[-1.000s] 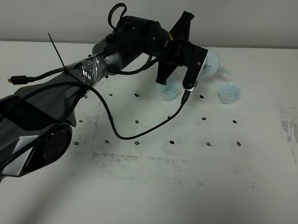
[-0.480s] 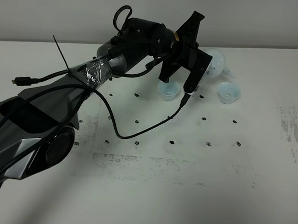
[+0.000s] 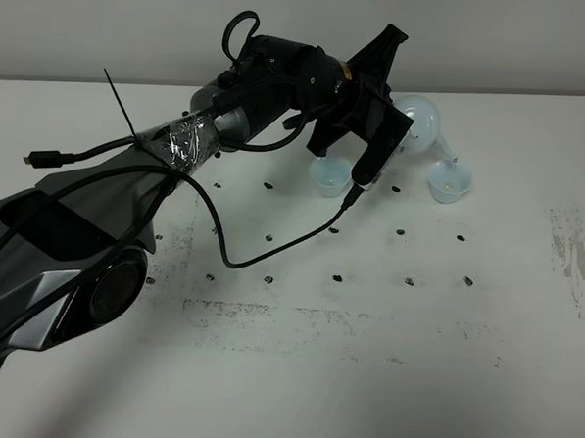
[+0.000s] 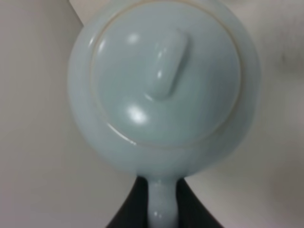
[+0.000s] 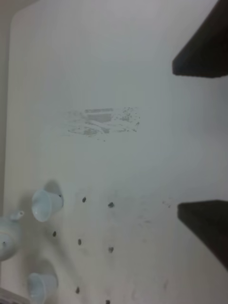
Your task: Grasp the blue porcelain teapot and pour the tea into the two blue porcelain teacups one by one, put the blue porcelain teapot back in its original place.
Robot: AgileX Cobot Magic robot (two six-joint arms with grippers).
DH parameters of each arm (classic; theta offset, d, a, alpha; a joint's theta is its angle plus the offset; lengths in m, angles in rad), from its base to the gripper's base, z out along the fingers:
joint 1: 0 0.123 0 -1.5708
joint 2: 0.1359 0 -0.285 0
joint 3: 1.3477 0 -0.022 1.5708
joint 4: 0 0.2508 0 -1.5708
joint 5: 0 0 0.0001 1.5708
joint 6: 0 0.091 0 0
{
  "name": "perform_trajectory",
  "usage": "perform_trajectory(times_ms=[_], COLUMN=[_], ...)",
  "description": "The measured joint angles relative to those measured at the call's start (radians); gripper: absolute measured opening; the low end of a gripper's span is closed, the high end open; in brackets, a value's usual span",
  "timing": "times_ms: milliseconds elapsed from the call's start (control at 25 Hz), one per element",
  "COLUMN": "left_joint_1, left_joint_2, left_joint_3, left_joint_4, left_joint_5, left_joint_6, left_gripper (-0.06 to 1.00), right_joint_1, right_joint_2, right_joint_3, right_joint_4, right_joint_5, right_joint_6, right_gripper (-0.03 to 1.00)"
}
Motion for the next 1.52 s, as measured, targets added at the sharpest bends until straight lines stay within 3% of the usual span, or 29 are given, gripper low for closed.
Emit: perform_trajectory(times_ms=[640,1520], left_joint_1=[0.0,0.0], left_joint_2=[0.001,0.001], left_joint_3=[0.0,0.0], left_joint_4=[0.0,0.03], left_joint_5=[-0.018,-0.042], left_joint_6=[0.148,0.169], left_gripper=[0.04,0.04], right_joint_1=[0.0,0.0], right_joint_2=[0.0,0.0], right_joint_3=[0.0,0.0], right_joint_4=[0.0,0.0], right_joint_5=[0.0,0.0], right_joint_6=[0.0,0.0], right_gripper=[0.57,0.57])
